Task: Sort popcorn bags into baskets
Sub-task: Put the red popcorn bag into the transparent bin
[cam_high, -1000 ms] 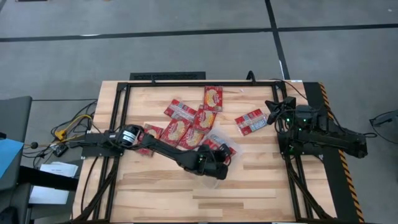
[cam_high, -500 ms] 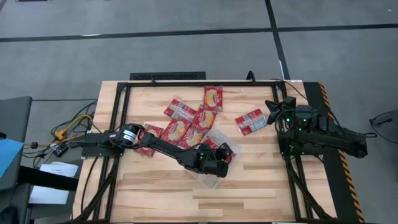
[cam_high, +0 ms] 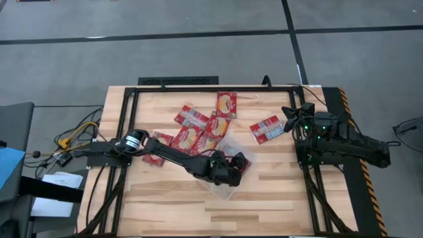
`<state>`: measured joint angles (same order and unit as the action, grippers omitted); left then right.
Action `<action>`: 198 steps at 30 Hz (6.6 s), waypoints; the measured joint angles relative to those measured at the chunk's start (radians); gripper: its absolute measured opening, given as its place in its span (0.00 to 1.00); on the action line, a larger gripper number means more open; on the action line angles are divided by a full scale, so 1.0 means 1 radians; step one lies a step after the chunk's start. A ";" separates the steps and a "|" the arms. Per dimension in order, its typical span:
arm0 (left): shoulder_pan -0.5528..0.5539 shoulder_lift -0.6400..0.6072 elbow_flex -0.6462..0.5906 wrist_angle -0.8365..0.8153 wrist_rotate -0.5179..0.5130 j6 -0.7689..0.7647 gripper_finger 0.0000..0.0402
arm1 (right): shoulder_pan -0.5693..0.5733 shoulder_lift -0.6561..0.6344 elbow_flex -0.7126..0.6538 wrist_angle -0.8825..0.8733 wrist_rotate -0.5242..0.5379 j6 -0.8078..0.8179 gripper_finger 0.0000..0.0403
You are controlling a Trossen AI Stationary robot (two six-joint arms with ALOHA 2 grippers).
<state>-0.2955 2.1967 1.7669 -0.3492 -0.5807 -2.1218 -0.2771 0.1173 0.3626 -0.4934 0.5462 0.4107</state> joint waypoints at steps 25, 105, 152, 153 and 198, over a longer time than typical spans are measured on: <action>0.043 -0.494 0.000 -0.832 0.049 0.498 0.57 | 0.002 0.000 0.000 0.009 -0.026 0.002 0.12; 0.689 -1.067 -1.364 -0.068 0.734 0.980 0.01 | 0.000 0.000 -0.065 0.016 -0.021 0.113 0.12; -0.120 -0.245 -0.003 -0.446 -0.208 -0.207 0.00 | 0.001 0.000 -0.064 0.014 -0.024 0.113 0.12; -0.121 -0.212 0.043 -0.479 -0.207 -0.208 0.00 | 0.001 0.000 -0.064 0.014 -0.024 0.113 0.12; -0.152 0.074 0.304 -0.851 -0.087 -0.220 0.00 | 0.001 0.000 -0.064 0.002 -0.025 0.113 0.12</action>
<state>-0.4473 2.2705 2.0710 -1.1999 -0.6675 -2.3417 -0.2765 0.1174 0.2981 -0.4911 0.5209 0.5237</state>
